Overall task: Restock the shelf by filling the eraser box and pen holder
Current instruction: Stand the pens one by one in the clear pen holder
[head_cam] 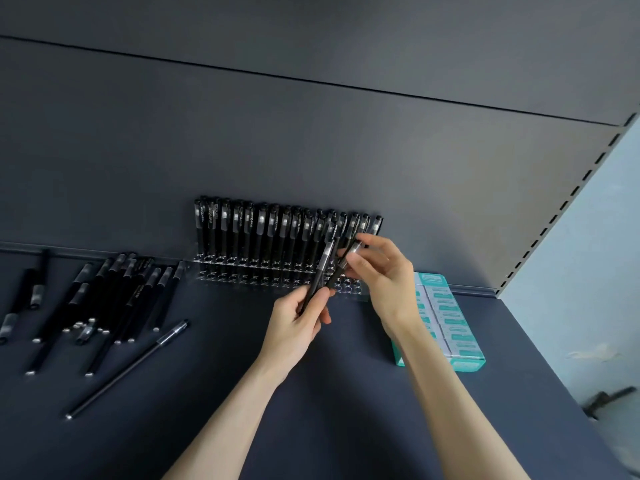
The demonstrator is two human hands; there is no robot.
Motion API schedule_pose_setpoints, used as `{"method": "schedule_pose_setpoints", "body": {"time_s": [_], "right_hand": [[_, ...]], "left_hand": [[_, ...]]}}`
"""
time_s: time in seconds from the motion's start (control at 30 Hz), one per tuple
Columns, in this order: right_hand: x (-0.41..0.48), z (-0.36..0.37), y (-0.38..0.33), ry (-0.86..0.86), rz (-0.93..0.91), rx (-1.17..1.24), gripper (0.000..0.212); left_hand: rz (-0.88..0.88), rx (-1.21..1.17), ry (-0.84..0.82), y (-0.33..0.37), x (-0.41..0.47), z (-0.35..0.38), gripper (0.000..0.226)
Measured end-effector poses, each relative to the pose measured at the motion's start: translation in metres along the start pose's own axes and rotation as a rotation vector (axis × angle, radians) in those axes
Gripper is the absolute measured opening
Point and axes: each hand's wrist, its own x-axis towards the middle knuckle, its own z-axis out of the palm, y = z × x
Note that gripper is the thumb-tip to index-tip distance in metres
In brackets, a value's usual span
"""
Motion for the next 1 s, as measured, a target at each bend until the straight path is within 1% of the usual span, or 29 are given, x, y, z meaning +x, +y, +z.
{"method": "schedule_pose_setpoints", "body": {"time_s": [0.07,0.2,0.27,0.33,0.43,0.5,0.57,0.63,0.7,0.9,1.0], "right_hand": [[-0.001,0.000,0.000,-0.010,0.006,-0.009,0.025],[-0.002,0.002,-0.003,-0.045,-0.014,-0.115,0.033],[0.000,0.004,-0.004,-0.045,-0.025,-0.140,0.034],[0.004,0.005,-0.004,0.010,-0.055,-0.156,0.033],[0.015,0.005,-0.011,0.165,-0.126,-0.169,0.031],[0.024,0.004,-0.017,0.226,-0.225,-0.250,0.035],[0.034,0.006,-0.021,0.246,-0.344,-0.363,0.035],[0.041,0.008,-0.020,0.254,-0.444,-0.464,0.032],[0.046,0.009,-0.016,0.254,-0.488,-0.526,0.031],[0.048,0.011,0.000,0.224,-0.529,-0.610,0.031],[0.047,0.013,0.007,0.182,-0.504,-0.655,0.031]], "left_hand": [[0.021,0.046,-0.001,-0.002,0.001,-0.001,0.017],[0.061,0.100,-0.003,-0.003,0.001,-0.001,0.007],[0.088,0.121,0.013,-0.005,0.002,-0.002,0.009],[0.101,0.102,0.043,-0.006,0.002,-0.002,0.015],[0.111,0.040,0.144,-0.006,0.004,-0.003,0.016],[0.123,0.036,0.208,-0.006,0.006,-0.004,0.020],[0.127,0.042,0.241,-0.006,0.008,-0.004,0.023],[0.124,0.061,0.253,-0.008,0.009,-0.005,0.025],[0.125,0.085,0.258,-0.009,0.008,-0.005,0.026],[0.120,0.101,0.272,-0.010,0.009,-0.004,0.026],[0.125,0.097,0.266,-0.009,0.009,-0.003,0.026]]}}
